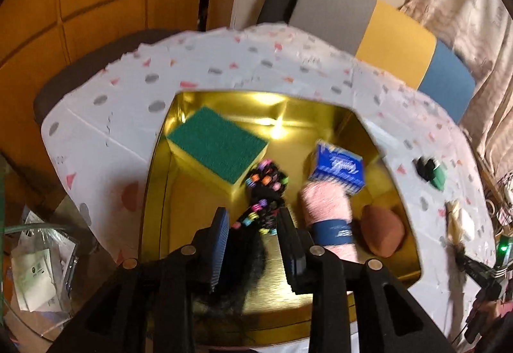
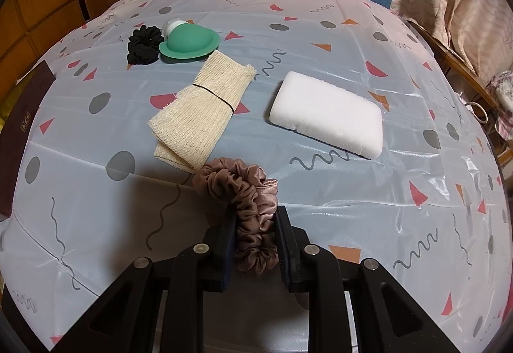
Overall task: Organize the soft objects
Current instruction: 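Open the left tool to release the hair extension into the tray, then carry the brown scrunchie with the right tool over the gold tray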
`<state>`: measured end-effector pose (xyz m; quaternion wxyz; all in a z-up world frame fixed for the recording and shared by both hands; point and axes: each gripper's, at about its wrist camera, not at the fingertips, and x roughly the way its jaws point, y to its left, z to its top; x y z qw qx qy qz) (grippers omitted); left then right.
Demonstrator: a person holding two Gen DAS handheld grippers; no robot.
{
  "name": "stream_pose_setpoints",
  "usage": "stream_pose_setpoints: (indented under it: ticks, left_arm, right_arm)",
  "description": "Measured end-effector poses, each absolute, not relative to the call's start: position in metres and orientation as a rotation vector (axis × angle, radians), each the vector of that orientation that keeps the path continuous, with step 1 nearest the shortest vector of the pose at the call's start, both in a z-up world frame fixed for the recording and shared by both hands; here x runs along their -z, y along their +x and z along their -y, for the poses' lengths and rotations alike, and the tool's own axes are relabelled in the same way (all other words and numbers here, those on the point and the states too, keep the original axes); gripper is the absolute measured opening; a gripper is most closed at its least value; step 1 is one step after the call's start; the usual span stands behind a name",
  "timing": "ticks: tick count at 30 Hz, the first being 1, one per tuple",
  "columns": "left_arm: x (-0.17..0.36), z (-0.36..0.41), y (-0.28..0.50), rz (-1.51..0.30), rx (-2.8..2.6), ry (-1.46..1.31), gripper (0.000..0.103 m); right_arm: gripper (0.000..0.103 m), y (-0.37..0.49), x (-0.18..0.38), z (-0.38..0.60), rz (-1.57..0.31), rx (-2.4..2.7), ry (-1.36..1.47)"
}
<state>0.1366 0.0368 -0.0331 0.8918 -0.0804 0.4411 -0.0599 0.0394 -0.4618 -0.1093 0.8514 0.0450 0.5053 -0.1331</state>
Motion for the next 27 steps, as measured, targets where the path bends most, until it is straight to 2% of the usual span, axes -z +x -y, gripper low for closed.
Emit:
stream_pose_setpoints:
  ticks: [8,27]
  left_arm:
    - [-0.002,-0.017,0.102,-0.786,0.173,-0.102,0.031]
    - [-0.002,-0.008,0.086,-0.79,0.205,-0.068,0.031]
  right_arm:
    - [0.023,0.039,0.109,0.459,-1.061,0.288,0.077]
    - [0.021,0.042,0.104,0.461,-1.089,0.328,0.15]
